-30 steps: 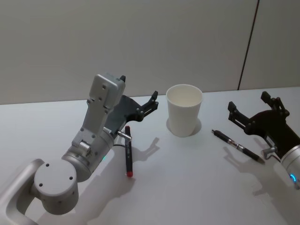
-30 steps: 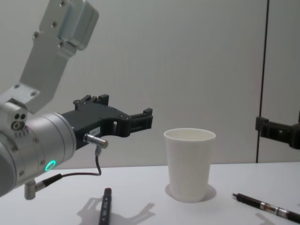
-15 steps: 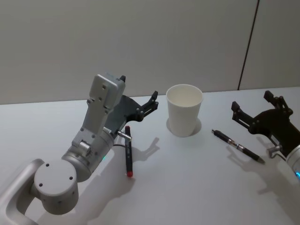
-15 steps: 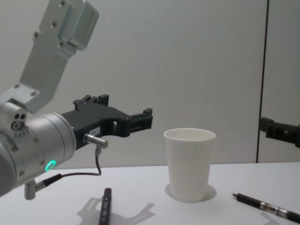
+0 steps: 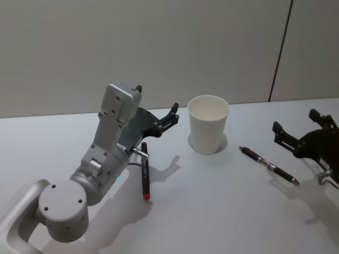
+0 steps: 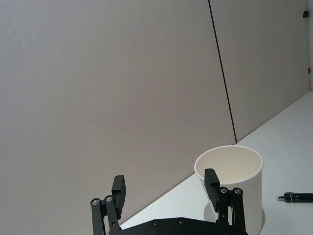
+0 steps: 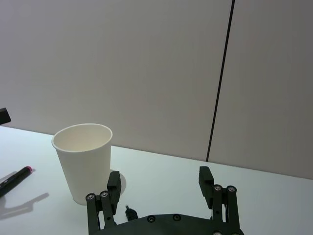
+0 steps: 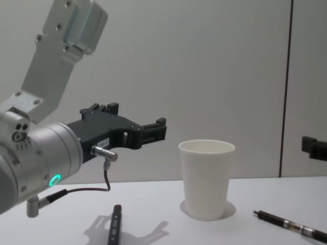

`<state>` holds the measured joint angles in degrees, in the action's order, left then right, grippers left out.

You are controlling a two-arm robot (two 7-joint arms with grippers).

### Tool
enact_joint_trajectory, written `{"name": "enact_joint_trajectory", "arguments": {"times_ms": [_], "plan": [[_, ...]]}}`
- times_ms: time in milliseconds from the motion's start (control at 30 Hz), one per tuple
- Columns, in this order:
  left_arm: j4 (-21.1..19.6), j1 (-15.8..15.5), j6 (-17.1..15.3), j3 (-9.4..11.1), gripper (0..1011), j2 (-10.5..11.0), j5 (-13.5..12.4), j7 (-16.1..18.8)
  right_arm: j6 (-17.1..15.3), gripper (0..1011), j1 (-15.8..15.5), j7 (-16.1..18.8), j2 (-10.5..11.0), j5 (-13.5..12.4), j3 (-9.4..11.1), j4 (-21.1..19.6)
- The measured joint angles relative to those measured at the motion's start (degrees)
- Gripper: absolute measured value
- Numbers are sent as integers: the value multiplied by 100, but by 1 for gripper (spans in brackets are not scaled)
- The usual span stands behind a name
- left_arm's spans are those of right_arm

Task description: Place the pen into the pen holder.

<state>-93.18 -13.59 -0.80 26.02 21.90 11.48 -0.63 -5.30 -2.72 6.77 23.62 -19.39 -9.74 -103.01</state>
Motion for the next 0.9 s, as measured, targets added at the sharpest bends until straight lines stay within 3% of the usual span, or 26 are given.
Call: {"name": "enact_joint_trajectory", "arguments": {"times_ms": [367,633,900], "plan": [[0,0,0,0,1001,0,0,0,-446,1001,-51,1,145,18,84,-97],[0,0,0,0,1001,0,0,0,-976,1001,102,-20,128,164,81,-80],[0,0,0,0,1001,0,0,0,-1705,1001,324,-57,38,267,46,-49]]}}
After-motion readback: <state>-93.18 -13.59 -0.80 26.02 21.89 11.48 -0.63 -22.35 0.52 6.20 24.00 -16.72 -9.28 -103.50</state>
